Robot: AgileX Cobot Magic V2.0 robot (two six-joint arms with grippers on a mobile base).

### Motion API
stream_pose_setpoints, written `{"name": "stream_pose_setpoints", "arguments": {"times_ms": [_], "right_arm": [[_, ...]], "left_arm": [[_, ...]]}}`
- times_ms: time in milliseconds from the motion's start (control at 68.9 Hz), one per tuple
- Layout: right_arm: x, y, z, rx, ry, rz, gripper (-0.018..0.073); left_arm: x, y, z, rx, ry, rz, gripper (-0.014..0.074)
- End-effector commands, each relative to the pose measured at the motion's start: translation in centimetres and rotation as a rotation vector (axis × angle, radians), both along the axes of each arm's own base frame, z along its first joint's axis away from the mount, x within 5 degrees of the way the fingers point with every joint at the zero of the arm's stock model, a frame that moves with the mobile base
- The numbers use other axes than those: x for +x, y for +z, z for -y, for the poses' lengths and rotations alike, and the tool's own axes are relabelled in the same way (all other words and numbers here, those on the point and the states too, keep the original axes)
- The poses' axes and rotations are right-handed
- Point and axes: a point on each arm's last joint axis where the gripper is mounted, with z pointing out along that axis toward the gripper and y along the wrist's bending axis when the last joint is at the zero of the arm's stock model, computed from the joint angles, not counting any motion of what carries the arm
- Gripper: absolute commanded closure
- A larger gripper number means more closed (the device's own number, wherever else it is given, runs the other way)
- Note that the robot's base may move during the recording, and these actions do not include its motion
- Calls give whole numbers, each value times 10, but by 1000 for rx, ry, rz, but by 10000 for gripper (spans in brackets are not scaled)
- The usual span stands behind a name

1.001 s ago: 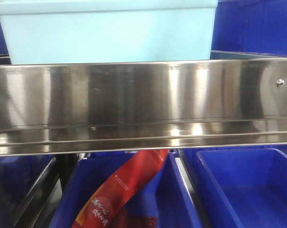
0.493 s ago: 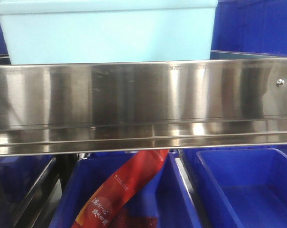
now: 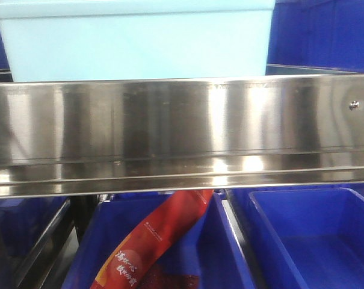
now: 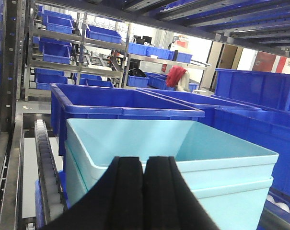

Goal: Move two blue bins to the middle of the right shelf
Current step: 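Release the bin's side walls, closing both grippers beside it, then withdraw both grippers back from the shelf toward the robot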

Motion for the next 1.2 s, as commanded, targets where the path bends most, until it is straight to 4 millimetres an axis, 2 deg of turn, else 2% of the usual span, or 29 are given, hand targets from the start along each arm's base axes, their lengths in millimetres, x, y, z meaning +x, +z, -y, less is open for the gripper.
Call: {"name": "stream_pose_setpoints", "arguments": {"times_ms": [0, 87, 276, 479, 609, 1190], "right_arm": [[-7, -16, 10, 23, -72, -4, 726], [-16, -40, 18, 18, -135, -21, 726], [-33, -78, 29, 21, -237, -12, 726], [-42, -109, 31, 30, -257, 9, 726], [-45, -111, 31, 109, -249, 9, 726], [-45, -110, 31, 110, -249, 10, 726]], "left_arm": [[-1, 1, -1, 1, 2, 21, 707], [-1, 1, -1, 1, 2, 21, 707], [-1, 1, -1, 1, 2, 21, 707], [-1, 1, -1, 1, 2, 21, 707], [-1, 1, -1, 1, 2, 21, 707], [-1, 3, -1, -4, 1, 35, 707]]}}
